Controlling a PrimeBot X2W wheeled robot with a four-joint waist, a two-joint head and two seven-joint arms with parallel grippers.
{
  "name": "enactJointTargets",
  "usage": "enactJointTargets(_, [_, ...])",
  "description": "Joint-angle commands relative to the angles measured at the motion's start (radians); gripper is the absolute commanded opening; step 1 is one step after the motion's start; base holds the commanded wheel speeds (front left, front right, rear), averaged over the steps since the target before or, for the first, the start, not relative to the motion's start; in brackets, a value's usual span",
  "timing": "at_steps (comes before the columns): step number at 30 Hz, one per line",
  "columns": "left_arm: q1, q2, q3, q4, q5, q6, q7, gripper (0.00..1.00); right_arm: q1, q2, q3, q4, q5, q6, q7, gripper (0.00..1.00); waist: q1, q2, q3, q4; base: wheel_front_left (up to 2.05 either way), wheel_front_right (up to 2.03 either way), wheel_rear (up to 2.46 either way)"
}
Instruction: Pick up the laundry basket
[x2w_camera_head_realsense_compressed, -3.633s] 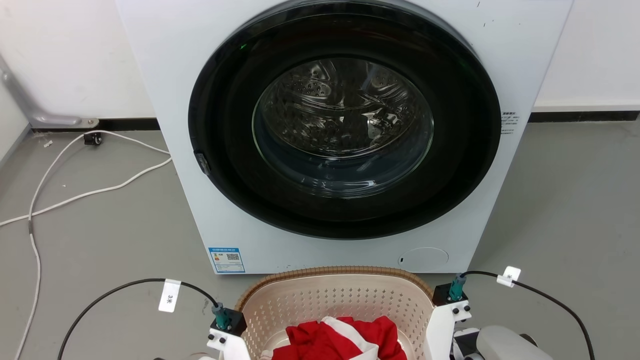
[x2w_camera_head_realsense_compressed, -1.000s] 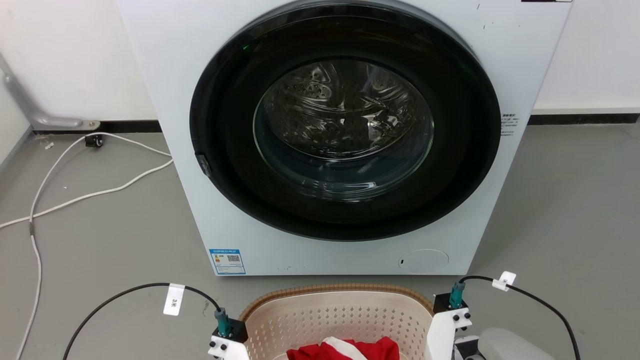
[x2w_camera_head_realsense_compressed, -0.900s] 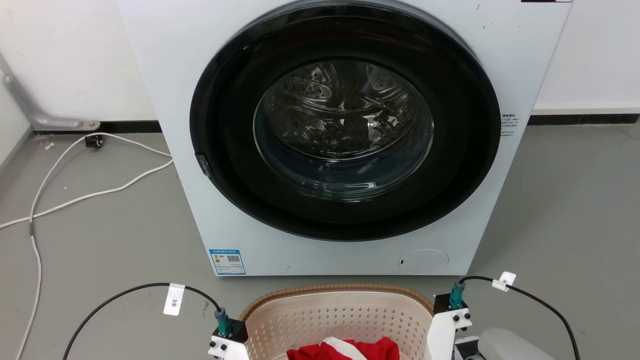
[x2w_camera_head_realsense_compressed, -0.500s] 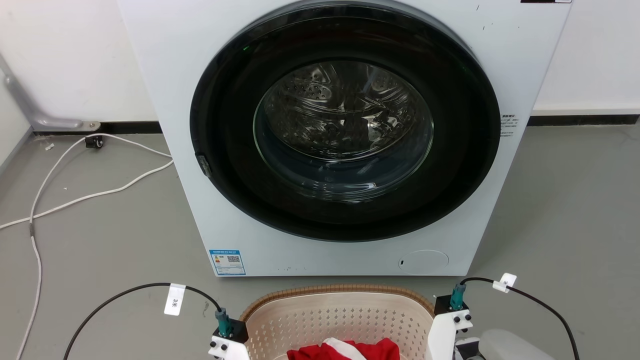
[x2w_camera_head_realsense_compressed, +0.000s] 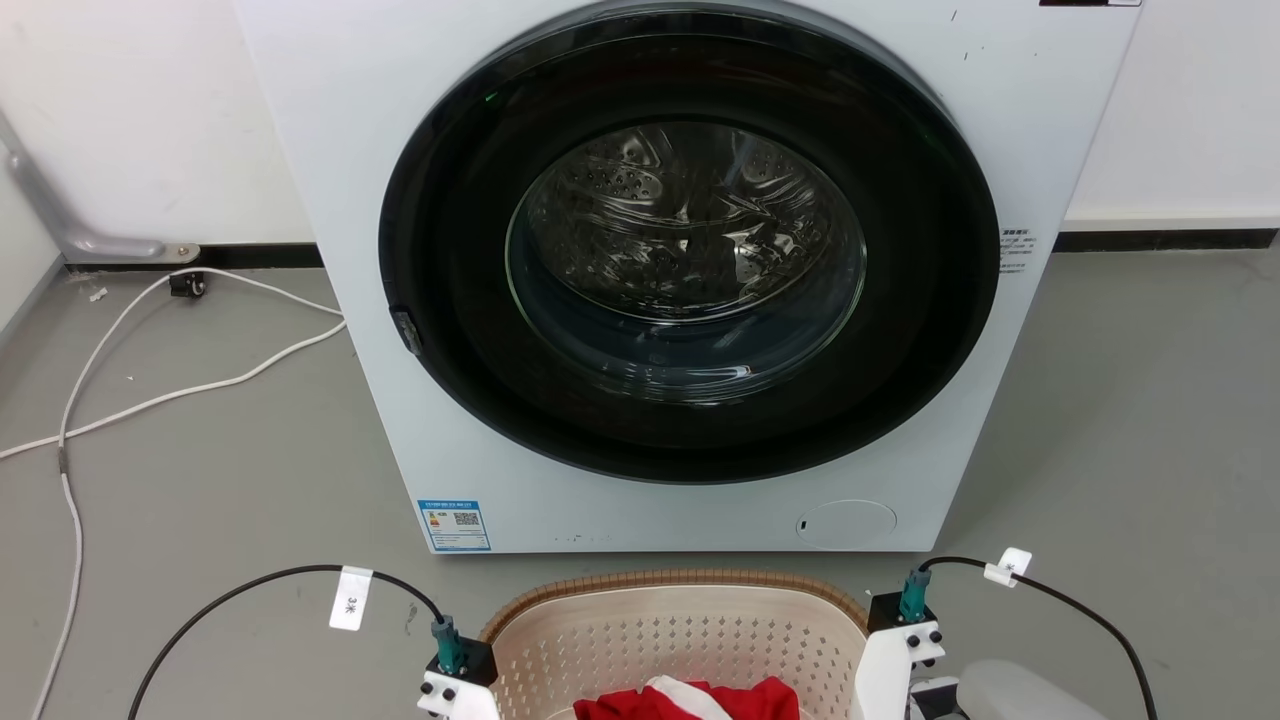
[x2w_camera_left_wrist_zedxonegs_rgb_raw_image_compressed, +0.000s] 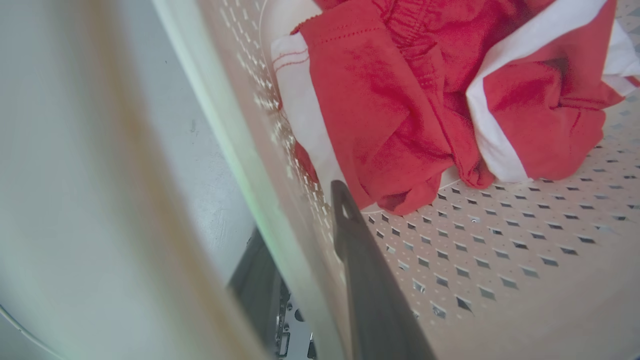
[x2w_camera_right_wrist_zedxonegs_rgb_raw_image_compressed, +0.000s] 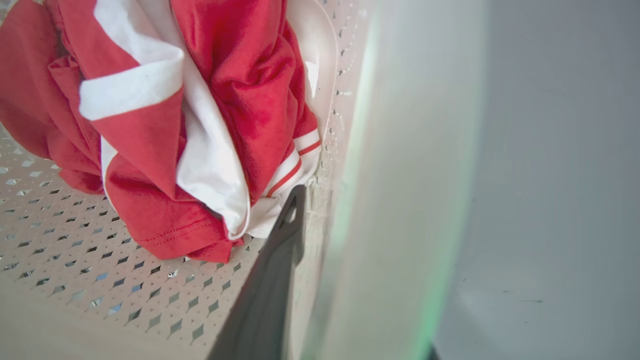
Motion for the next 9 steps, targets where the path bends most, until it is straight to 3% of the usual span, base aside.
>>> enactJointTargets(1, [-0.019, 0.023, -0.004, 0.0, 0.02, -0.013, 0.001, 0.0, -0.009, -0.023, 0.018, 0.008, -0.011, 0.014, 0.005, 0.0, 0.0, 0.0, 0.0, 0.0, 0.0, 0.0, 0.0])
enactJointTargets(9, [-0.019, 0.022, -0.004, 0.0, 0.019, -0.013, -0.004, 0.0, -0.009, -0.025, 0.025, 0.008, -0.002, 0.014, 0.007, 0.0, 0.0, 0.0, 0.002, 0.0, 0.0, 0.0, 0.0])
